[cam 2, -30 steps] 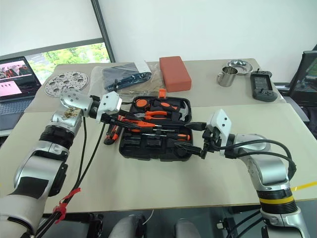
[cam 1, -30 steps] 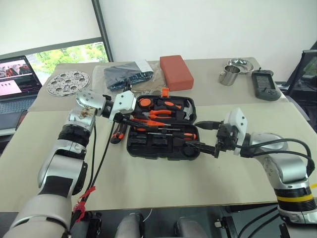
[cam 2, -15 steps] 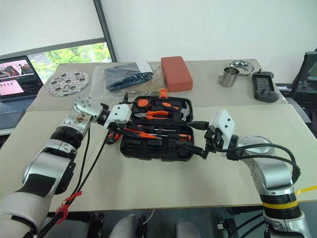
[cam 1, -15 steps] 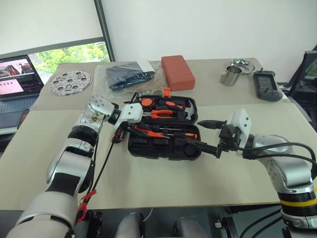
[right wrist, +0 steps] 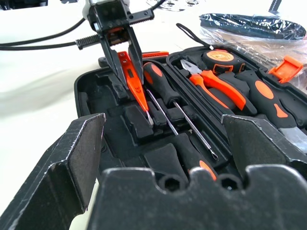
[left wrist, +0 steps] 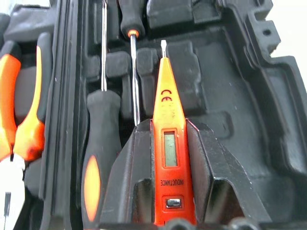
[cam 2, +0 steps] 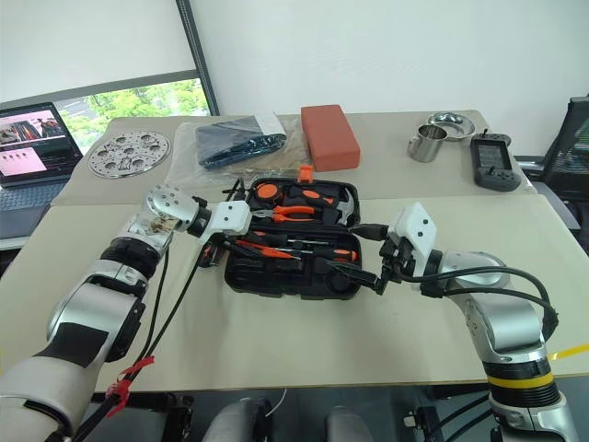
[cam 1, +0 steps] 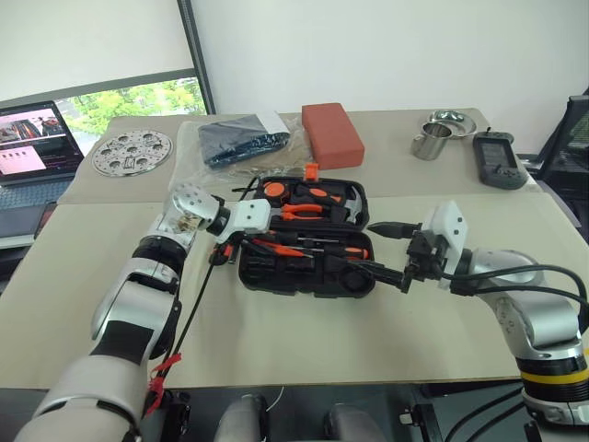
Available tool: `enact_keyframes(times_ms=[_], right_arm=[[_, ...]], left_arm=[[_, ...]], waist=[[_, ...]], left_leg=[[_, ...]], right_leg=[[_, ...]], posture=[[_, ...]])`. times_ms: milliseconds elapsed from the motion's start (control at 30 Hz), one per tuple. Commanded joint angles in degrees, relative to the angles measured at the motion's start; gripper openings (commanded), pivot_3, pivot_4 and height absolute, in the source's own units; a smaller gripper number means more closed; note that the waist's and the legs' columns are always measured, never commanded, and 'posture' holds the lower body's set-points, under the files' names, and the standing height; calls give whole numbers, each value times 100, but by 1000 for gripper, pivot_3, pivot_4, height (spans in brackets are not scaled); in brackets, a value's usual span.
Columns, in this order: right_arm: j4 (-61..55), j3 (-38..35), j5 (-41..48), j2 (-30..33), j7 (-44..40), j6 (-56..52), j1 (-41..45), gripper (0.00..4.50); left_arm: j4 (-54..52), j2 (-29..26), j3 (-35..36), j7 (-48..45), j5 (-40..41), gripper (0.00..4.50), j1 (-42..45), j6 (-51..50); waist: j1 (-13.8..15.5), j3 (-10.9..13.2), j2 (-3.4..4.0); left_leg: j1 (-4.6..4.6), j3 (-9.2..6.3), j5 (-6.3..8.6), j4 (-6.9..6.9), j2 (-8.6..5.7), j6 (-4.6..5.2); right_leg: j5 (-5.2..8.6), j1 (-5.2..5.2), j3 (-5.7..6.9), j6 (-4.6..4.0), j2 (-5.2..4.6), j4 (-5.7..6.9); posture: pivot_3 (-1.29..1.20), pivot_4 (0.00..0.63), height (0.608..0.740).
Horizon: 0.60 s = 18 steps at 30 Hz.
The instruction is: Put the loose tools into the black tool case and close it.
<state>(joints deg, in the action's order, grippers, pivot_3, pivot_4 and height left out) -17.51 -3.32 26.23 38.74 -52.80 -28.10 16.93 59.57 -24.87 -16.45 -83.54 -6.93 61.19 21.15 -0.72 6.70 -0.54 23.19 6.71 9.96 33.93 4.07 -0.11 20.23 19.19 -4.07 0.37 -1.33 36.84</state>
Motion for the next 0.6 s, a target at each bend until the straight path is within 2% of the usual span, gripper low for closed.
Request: enact_keyframes(times_ms=[33,333,400,433,600], right_arm=[[-241,-196,195,34,38,-12,48,4500],[-258,-173,245,45,96,-6,49,4500],[-254,-155,247,39,109,1,58,4500],[-253,-150,250,40,113,4,59,4500],[-234,-132,254,39,119,17,72,4500]], left_arm=[[-6,1,-34,119,-112,488,42,-9],[-22,8,-71,207,-213,488,63,-273],[-46,32,-44,217,-187,1491,77,-353],[-60,38,-33,223,-182,1703,77,-376],[-148,16,1,454,-219,3600,88,-218]], waist=[[0,0,0],[1,0,1],[1,0,0],[1,0,0],[3,0,0]], left_leg=[[-1,0,0,0,0,-1],[-3,-1,-1,2,-1,-2],[-3,-2,-1,2,-1,-2],[-3,-2,-1,3,-1,-2],[-2,-3,-2,3,-1,-2]], right_leg=[[0,0,0,0,0,1],[0,-1,0,0,0,6],[0,-2,0,0,0,8],[0,-1,0,0,0,9],[0,-1,1,0,0,10]], posture=[[0,150,740],[0,150,740],[0,150,740],[0,150,740],[0,150,740]])
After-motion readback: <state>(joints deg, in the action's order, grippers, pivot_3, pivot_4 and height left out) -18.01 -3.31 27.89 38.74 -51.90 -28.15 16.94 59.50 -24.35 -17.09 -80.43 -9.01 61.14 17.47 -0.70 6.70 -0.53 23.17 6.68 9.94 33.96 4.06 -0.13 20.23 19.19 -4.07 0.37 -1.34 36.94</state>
